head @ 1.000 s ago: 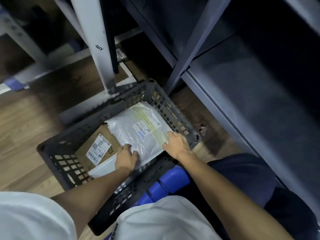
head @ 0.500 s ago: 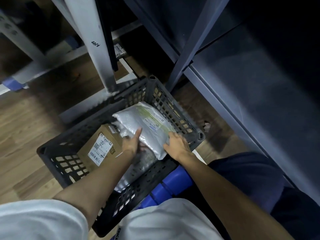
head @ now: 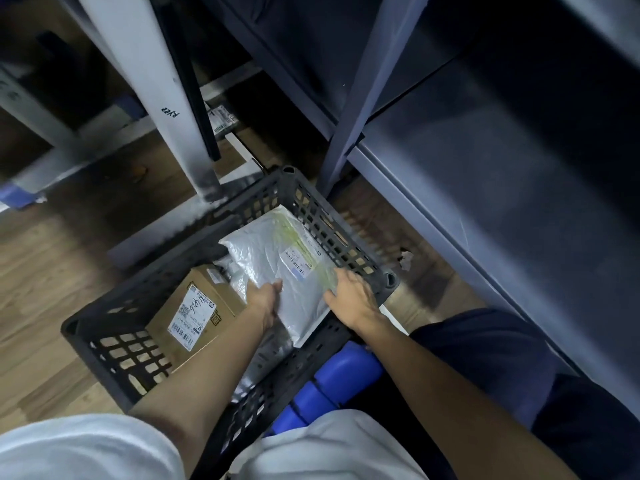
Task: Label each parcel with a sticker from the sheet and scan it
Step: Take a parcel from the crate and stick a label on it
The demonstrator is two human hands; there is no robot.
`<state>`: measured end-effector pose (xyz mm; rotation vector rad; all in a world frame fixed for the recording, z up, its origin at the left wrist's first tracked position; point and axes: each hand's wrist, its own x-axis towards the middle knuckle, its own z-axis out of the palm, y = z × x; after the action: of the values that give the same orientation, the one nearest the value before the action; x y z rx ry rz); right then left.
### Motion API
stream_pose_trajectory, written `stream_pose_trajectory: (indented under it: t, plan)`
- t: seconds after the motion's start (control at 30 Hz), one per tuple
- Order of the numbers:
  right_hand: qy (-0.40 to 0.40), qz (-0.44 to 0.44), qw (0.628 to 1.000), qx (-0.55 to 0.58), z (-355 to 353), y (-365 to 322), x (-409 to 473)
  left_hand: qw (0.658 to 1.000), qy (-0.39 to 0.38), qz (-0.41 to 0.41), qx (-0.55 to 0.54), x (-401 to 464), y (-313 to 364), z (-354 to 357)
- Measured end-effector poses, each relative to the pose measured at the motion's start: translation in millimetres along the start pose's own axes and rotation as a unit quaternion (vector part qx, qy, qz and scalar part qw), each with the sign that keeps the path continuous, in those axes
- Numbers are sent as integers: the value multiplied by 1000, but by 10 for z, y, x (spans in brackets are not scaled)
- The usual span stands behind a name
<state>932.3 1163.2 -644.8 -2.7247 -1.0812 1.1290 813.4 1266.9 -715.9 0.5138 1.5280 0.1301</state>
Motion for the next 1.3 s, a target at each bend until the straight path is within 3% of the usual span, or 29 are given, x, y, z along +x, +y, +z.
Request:
stream_pose_trajectory:
  t: [0.27,0.53,0.77,0.93,1.1,1.3]
  plan:
    - [26,-7,1000,-5,-220,14,-55,999,-11,37,21,-185,-85,-468]
    - [55,-31,998,0,-520,-102,-228,995,26,62,-74,-573,86,-691]
    - [113,-95,989,-18,-1095,-289,-559,969,75,105,-212,-1149,376,-603]
    - [196,-152,969,-23,-1736,-465,-883,961,84,184,-187,-1688,639,-587]
    - [294,-189,936,-44,-2389,-608,-1288,929,90,327,-147,-2192,1030,-630]
    - [375,-214,902,-21,-3086,-665,-1785,889,-1,414,-197,-2816,1576,-652]
